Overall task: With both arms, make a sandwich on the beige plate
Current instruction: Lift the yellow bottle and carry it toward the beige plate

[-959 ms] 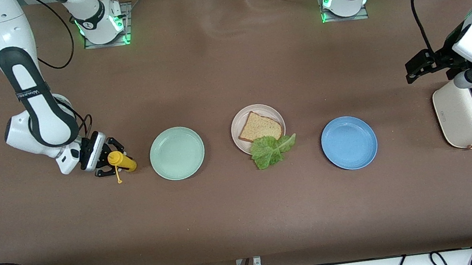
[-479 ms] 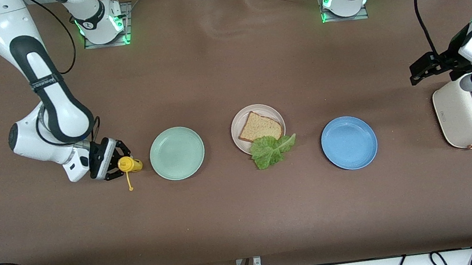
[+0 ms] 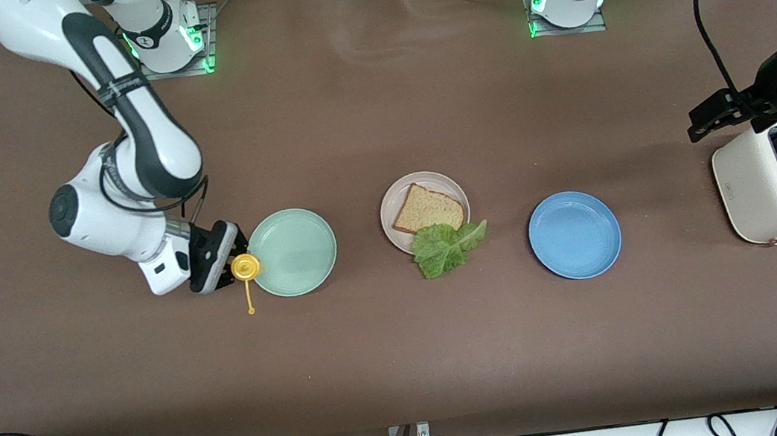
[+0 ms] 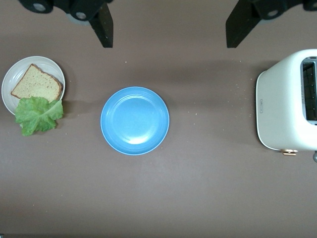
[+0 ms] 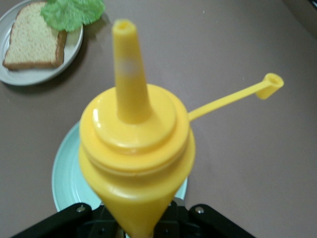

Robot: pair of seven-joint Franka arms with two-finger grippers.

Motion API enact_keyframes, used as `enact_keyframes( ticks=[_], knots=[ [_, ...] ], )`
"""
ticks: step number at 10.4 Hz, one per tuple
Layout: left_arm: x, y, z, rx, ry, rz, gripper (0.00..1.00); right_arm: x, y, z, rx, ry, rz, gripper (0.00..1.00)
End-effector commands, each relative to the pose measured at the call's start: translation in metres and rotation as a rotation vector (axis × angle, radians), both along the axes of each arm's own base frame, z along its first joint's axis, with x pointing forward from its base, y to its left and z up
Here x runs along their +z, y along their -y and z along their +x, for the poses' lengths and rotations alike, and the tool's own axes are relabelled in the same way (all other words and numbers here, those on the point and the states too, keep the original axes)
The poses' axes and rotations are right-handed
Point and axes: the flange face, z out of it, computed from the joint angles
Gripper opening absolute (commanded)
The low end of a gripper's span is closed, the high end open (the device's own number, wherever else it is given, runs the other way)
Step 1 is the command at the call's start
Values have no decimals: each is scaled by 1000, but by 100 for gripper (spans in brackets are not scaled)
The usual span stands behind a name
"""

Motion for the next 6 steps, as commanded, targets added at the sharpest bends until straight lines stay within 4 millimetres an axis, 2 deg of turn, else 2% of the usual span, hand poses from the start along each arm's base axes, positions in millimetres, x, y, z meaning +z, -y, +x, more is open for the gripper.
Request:
enact_keyframes(
  ticks=[1,2,4,5,6],
  knots=[
    [-2,17,-5,-24,-34,-19,100,26,-41,-5,-57,-12,-51,0],
    [-3,23,-6,-6,-40,-15,100,37,-66,-10,-71,-20,-86,0],
    [3,21,-5,38,-27,1,100,51,-126,-31,-128,-45,-171,0],
    [3,21,-4,39,-24,1,100,58,-151,-41,-160,-63,-207,0],
    [5,20,-5,39,-21,-4,100,61,-166,-46,-172,-73,-238,0]
  ],
)
